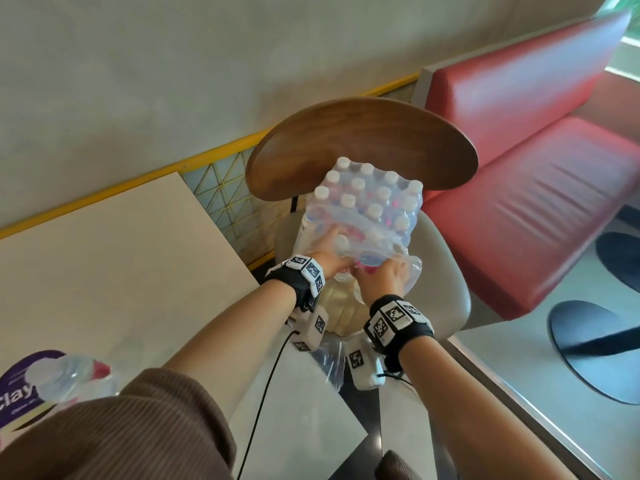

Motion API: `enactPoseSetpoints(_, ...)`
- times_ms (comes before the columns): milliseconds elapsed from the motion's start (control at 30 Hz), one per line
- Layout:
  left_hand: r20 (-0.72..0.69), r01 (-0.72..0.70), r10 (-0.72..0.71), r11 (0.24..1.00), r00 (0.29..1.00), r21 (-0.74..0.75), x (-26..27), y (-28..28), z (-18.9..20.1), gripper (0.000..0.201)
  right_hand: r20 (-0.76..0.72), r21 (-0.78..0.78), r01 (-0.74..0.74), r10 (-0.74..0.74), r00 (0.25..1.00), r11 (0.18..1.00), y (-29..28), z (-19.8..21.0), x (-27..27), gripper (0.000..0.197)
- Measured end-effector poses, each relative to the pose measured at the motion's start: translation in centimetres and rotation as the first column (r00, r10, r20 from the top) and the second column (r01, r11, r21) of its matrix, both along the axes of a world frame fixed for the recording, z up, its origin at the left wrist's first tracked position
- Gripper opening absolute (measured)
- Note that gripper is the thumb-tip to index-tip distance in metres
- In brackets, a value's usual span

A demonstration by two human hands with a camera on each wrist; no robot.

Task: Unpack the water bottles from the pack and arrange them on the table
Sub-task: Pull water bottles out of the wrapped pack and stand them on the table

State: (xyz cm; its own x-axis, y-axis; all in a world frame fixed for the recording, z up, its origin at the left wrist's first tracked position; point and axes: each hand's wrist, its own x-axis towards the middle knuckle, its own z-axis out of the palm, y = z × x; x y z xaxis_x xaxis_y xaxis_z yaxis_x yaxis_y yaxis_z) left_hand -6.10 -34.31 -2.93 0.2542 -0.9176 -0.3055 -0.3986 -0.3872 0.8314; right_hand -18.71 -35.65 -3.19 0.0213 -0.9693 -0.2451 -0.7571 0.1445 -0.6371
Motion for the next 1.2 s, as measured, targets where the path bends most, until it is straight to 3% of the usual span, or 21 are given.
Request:
enactPoseSetpoints(67, -0.032, 0.019, -0.02, 1.0, 0.999, -0.021, 0.1, 1.0, 0.3, 0.047, 0.032, 0.021, -0.011, 0.01, 0.999, 1.0, 0.6, -0.1, 0.1, 0.076)
enactPoseSetpoints(133, -0.037, 0.063, -0.063, 0.998, 0.997, 0.006, -0.1, 1.5, 0.6, 0.056, 0.062, 0.026, -0.049, 0.047, 0.997, 0.998, 1.1, -0.3, 0.5, 0.063)
enactPoseSetpoints(233, 0.016, 0.088, -0.09, 0.993, 0.996, 0.08, -0.4, 2.1, 0.9, 0.073, -0.024, 0.029, -0.115, 0.116, 0.993, 0.993, 1.4, 0.0, 0.6, 0.047)
enactPoseSetpoints(367, 0.0, 0.042, -0.042, 0.996, 0.999, 0.075, 0.0, 2.9, 0.8, 0.071, -0.084, 0.124, -0.143, 0.155, 0.984, 0.982, 1.1, 0.6, 0.4, 0.052)
enactPoseSetpoints(533, 0.033, 0.06, -0.065, 0.99, 0.997, 0.131, -0.3, 2.0, 1.1, 0.085, -0.031, 0.3, -0.192, 0.211, 0.977, 0.934, 0.2, 0.2, 1.0, 0.031)
enactPoseSetpoints(633, 0.014, 0.058, -0.064, 0.966, 0.998, 0.251, -0.6, 1.7, 1.1, 0.074, -0.067, 0.343, -0.223, 0.26, 0.963, 0.913, -0.4, -0.4, 0.8, 0.031)
enactPoseSetpoints(733, -0.008, 0.052, -0.051, 0.962, 0.999, 0.268, -0.3, 0.7, -0.2, 0.07, -0.03, 0.414, -0.152, 0.18, 0.983, 0.897, -0.9, -0.6, 0.4, 0.034)
enactPoseSetpoints(800, -0.01, 0.065, -0.065, 0.955, 0.998, 0.289, -0.1, 0.1, -0.3, 0.037, 0.04, 0.471, -0.123, 0.119, 0.992, 0.874, -1.1, -0.3, 0.1, 0.042)
enactPoseSetpoints(833, -0.008, 0.053, -0.053, 0.955, 0.999, 0.293, 0.3, -0.1, -0.5, 0.04, 0.081, 0.483, -0.117, 0.089, 0.993, 0.868, -1.2, -0.2, 0.1, 0.044)
enactPoseSetpoints(867, 0.051, 0.049, -0.069, 0.944, 0.996, 0.325, 0.4, -0.1, -0.2, 0.055, 0.111, 0.486, -0.106, 0.059, 0.992, 0.868, -1.3, -0.1, 0.1, 0.046)
enactPoseSetpoints(900, 0.016, 0.073, -0.084, 0.934, 0.996, 0.349, 0.4, 0.3, 0.4, 0.067, 0.135, 0.479, -0.098, 0.037, 0.99, 0.873, -1.3, 0.0, 0.1, 0.047)
enactPoseSetpoints(1000, 0.013, 0.112, -0.133, 0.881, 0.991, 0.459, 0.1, 0.2, 0.6, 0.059, 0.094, 0.493, -0.16, 0.13, 0.987, 0.855, -0.9, -0.2, 0.0, 0.052)
enactPoseSetpoints(1100, 0.058, 0.072, -0.106, 0.907, 0.993, 0.416, 0.3, 1.2, 1.9, 0.055, 0.116, 0.529, -0.164, 0.121, 0.986, 0.833, -0.1, -0.4, -0.4, 0.053)
enactPoseSetpoints(1200, 0.144, 0.072, -0.148, 0.898, 0.978, 0.434, 2.1, 4.0, 2.4, 0.06, 0.124, 0.512, -0.245, 0.212, 0.969, 0.823, 1.1, -0.5, -0.9, 0.051)
